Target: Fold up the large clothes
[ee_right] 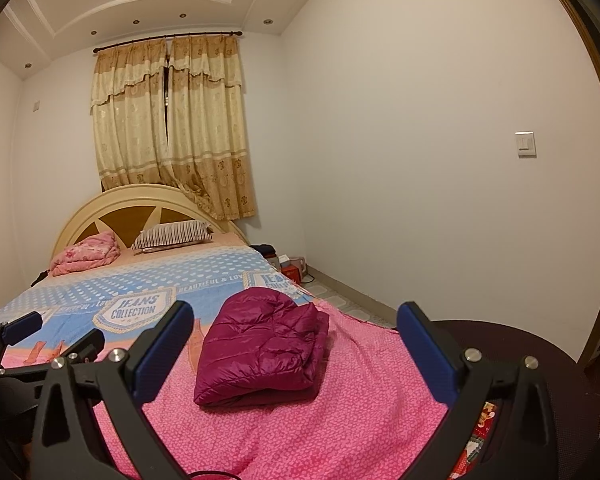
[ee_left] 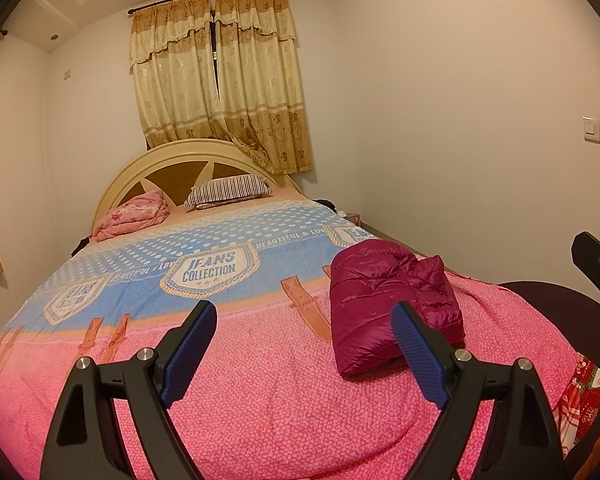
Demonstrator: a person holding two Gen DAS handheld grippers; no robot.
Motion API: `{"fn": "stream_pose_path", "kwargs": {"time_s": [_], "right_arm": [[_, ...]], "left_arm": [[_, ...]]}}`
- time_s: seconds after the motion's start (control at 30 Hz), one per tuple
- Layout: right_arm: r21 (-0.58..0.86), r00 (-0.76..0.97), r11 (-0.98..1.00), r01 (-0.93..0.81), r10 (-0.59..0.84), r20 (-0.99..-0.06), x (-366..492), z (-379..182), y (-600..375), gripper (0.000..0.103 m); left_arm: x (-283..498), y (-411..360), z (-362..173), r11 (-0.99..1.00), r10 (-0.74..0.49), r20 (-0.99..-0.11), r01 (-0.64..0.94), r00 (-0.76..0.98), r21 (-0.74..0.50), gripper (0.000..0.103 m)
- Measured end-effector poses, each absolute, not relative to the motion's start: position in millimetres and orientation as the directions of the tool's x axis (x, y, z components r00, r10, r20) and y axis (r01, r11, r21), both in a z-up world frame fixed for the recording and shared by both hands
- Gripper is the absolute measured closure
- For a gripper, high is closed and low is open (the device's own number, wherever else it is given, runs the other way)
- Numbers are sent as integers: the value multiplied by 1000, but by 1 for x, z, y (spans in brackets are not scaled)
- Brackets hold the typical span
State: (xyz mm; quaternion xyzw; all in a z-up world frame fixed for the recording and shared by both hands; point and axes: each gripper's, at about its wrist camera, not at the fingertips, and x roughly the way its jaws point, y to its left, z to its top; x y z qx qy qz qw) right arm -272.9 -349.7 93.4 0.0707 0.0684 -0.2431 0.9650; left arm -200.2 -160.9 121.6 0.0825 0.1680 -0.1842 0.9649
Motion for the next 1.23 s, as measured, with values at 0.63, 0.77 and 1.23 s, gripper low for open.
{"fn": "stream_pose_path", "kwargs": {"time_s": [0.63, 0.77, 1.23], "right_arm": [[111, 873, 872, 477, -457, -169, -274, 95, -348, 0], [111, 873, 871, 478, -457, -169, -274, 94, -349, 0], [114, 877, 876, 468, -445, -180, -272, 94, -350, 0]], "left_arm": [[-201, -161, 122, 921, -312, -351, 372, 883, 117, 13], [-198, -160, 122, 923, -309, -362, 370, 879, 109, 13], [-187, -154, 118, 928, -306, -361, 361, 881, 96, 13]]}}
